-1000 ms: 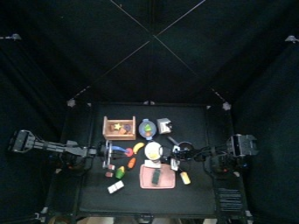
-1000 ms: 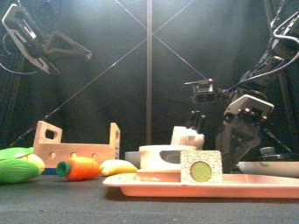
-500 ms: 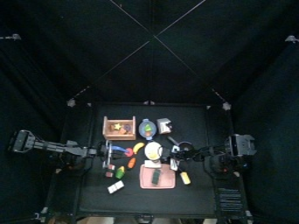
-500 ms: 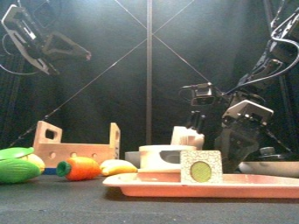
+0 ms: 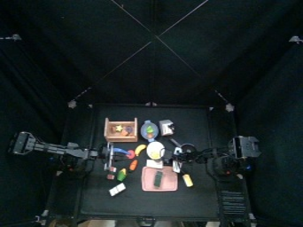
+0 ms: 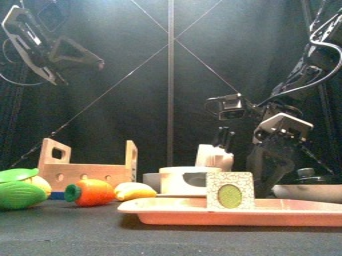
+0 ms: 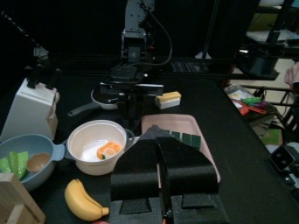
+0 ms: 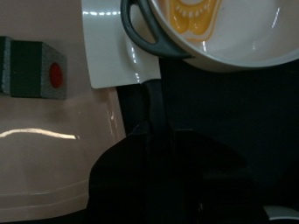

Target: Grab cleaver handle

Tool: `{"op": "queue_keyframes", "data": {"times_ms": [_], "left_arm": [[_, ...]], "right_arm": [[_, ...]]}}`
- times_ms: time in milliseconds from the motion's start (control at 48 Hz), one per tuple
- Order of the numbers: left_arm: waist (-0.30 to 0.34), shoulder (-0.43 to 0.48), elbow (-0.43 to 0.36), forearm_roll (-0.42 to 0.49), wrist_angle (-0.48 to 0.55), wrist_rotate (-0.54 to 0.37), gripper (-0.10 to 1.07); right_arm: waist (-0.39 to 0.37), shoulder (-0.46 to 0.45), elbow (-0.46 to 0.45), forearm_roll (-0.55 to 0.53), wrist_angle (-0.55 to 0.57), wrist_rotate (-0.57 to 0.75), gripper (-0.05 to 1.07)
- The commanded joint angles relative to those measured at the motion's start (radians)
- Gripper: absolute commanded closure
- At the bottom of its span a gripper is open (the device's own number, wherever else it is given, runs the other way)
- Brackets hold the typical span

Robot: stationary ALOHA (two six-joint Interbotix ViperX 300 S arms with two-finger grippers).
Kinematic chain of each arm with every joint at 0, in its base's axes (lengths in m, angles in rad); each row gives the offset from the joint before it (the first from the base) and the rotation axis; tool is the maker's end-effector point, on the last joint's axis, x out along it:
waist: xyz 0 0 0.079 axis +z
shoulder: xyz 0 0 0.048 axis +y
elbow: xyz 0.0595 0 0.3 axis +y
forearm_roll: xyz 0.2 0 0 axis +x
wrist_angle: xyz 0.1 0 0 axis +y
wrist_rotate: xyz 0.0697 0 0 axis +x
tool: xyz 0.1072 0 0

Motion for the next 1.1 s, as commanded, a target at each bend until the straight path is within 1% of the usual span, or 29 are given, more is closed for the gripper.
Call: {"op": "queue_keyframes", "data": {"times_ms": [0,208,812,1083], "left_arm": [[-0.002,0.002,-0.012,-0.002,-0.009,-0.002,1.00],[-0.002,-0.002,-0.017,-0.002,-0.009,0.000,1.00],[-0.002,-0.009,-0.002,-0.003,-0.009,0.002,1.00],[-0.002,-0.009,0.008,-0.005,-0.009,0.002,1.00]], "right_arm": [[0.014,-0.051,-0.029,0.002,0.012,-0.002,0.46],[0.046,-0.055,-0.044,0.000,0.018,-0.002,0.46],[0.049,-0.054,-0.048,0.002,0.020,0.000,0.46],[0.061,-0.055,-0.067,0.000,0.025,0.000,0.46]]}}
